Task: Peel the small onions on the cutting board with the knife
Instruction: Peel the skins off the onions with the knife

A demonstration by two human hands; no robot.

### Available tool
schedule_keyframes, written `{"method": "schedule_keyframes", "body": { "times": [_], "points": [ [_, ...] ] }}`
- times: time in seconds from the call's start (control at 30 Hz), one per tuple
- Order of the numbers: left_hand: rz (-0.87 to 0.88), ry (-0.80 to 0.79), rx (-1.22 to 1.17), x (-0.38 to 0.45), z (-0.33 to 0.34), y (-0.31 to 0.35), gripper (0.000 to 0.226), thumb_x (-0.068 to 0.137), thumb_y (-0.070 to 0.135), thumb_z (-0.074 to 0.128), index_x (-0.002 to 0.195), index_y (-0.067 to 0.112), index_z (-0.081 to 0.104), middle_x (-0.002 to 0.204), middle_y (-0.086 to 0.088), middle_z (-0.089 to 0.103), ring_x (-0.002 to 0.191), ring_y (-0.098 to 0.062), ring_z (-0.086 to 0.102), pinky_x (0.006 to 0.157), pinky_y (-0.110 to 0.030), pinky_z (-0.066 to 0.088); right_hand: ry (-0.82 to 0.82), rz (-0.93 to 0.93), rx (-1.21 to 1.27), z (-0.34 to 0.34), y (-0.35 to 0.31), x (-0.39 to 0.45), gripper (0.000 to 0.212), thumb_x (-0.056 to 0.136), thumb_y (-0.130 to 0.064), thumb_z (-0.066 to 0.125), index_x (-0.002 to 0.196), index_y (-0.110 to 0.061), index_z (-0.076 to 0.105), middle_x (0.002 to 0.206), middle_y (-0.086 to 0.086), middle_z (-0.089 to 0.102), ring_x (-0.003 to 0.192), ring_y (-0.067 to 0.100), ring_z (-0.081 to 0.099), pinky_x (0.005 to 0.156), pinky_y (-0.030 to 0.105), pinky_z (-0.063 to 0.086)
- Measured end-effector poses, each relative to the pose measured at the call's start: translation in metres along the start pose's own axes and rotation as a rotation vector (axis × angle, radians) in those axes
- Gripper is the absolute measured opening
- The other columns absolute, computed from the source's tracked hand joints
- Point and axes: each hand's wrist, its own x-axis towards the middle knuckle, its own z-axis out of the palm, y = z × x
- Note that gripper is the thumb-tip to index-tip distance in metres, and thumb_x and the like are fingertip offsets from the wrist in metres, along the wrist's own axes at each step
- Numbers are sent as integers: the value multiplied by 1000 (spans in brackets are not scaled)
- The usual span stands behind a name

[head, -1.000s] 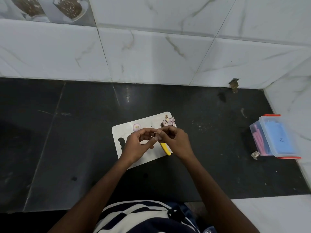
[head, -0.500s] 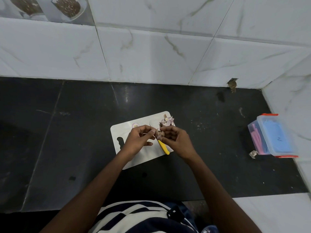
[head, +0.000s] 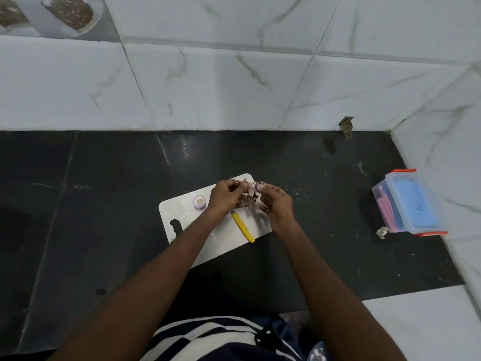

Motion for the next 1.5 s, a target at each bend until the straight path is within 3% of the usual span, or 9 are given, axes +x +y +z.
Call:
{"method": "schedule_keyframes", "body": {
  "times": [0.13, 0.2, 0.37, 0.5, 0.63, 0.83, 0.97, 1.17, 1.5],
  "points": [
    [41, 137, 160, 10, 5, -2, 17, 96, 38, 77, 99, 24, 85, 90, 5, 84, 81, -16, 82, 82, -45, 68, 123, 95, 179, 5, -6, 5, 29, 87, -15, 81, 116, -10, 82, 96, -1, 81, 77, 10, 71, 60, 21, 54],
    [127, 131, 315, 12, 6, 3, 20, 98, 37, 75, 105, 22, 86, 99, 3, 84, 90, -18, 81, 87, -42, 66, 127, 81, 189, 2, -5, 4, 29, 89, -11, 80, 117, -5, 80, 91, 1, 79, 67, 8, 70, 54, 19, 54],
    [412, 111, 780, 12, -1, 17, 32, 100, 41, 72, 128, 26, 79, 132, 1, 71, 117, -18, 66, 91, -33, 57, 45, -103, -128, -16, 9, -1, 25, 92, -8, 82, 116, -9, 77, 105, 9, 82, 96, 27, 76, 76, 32, 61],
    [560, -23, 545, -9, -16, 31, 25, 99, 33, 77, 122, 24, 81, 121, 5, 74, 96, -10, 70, 82, -19, 59, -49, -369, -472, -24, 12, -18, 30, 91, -14, 85, 120, -17, 78, 106, -2, 82, 101, 14, 78, 88, 30, 64],
    [560, -191, 495, -38, -34, 29, 28, 95, 30, 83, 122, 26, 80, 117, 10, 77, 96, -8, 72, 72, -6, 52, -112, -484, -601, -22, 8, -35, 32, 89, -17, 88, 119, -16, 77, 105, -5, 82, 97, 9, 79, 87, 29, 65],
    [523, -150, 476, -63, -56, 29, 25, 91, 31, 87, 115, 31, 79, 111, 20, 75, 95, -9, 72, 63, -24, 63, -262, -608, -686, -13, 6, -50, 31, 89, -13, 86, 119, -12, 77, 106, -3, 81, 98, 12, 79, 91, 34, 65],
    [550, -148, 470, -72, -65, 31, 26, 92, 27, 86, 116, 25, 79, 111, 15, 75, 92, -13, 71, 62, -29, 65, -324, -668, -642, -6, 2, -59, 30, 89, -10, 86, 118, -8, 77, 106, 2, 80, 99, 16, 79, 93, 32, 64],
    [461, -120, 289, -79, -60, 25, 27, 96, 16, 81, 122, 13, 76, 115, 2, 75, 99, -19, 77, 71, -43, 70, -343, -763, -603, -2, 0, -59, 30, 90, -13, 86, 118, -7, 77, 108, 4, 80, 101, 22, 79, 93, 45, 65],
    [467, -111, 300, -81, -62, 26, 26, 95, 20, 82, 121, 19, 76, 113, 8, 76, 104, -17, 75, 79, -42, 69, -287, -568, -418, -1, 10, -61, 30, 89, -5, 85, 118, -3, 77, 111, 10, 81, 105, 29, 78, 95, 57, 62]
  ]
}}
